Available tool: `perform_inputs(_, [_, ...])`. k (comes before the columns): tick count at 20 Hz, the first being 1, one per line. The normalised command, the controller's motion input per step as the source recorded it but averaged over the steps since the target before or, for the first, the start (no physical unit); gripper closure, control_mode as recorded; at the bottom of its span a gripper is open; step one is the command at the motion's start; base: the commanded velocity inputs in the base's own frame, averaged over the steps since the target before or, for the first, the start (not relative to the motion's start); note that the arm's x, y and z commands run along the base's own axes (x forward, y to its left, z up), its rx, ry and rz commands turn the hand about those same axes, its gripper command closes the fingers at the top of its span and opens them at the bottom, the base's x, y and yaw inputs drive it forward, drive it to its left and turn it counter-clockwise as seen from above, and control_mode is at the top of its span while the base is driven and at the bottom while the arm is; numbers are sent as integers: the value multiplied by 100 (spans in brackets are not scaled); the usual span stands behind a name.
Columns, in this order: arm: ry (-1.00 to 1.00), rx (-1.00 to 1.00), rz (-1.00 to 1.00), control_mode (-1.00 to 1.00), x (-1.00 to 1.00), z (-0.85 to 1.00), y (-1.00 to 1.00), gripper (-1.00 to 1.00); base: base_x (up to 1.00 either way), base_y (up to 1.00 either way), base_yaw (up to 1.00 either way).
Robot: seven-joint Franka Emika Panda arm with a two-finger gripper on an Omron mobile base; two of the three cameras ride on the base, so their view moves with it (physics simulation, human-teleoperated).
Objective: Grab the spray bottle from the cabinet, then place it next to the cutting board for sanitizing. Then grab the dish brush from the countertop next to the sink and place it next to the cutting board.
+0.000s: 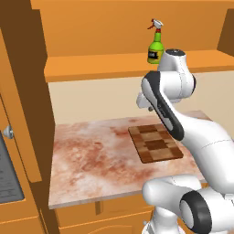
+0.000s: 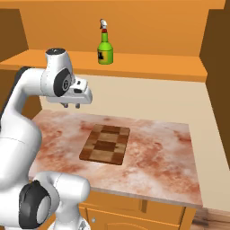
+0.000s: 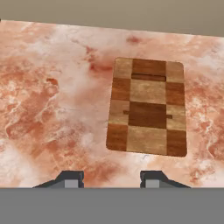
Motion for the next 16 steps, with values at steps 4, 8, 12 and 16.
perform_inputs(4, [-12,0,0,-100,-49,0,0,-100,0,0,0])
perform_inputs(8, [-31,-2,0,-100,-88,7,0,-100,0,0,0])
perform_inputs(12, [-27,0,0,-100,-74,29,-4,-100,0,0,0])
perform_inputs(16, [-33,0,0,-100,-57,61,-2,-100,0,0,0])
